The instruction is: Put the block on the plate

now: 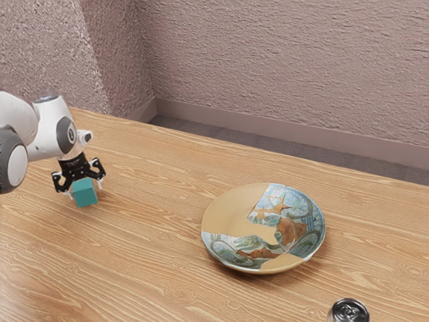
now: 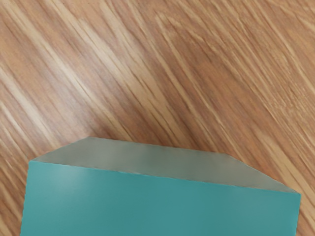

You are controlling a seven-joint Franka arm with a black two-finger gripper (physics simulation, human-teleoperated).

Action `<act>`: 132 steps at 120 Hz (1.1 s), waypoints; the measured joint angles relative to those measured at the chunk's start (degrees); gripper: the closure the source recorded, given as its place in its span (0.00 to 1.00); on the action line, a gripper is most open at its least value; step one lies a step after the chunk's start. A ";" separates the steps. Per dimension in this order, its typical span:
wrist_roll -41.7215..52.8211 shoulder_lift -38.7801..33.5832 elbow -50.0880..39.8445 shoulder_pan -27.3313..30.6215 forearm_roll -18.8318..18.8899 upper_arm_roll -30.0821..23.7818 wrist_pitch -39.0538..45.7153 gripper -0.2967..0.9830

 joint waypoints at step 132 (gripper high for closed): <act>9.97 -0.26 5.93 0.91 -2.90 -0.39 -7.20 0.46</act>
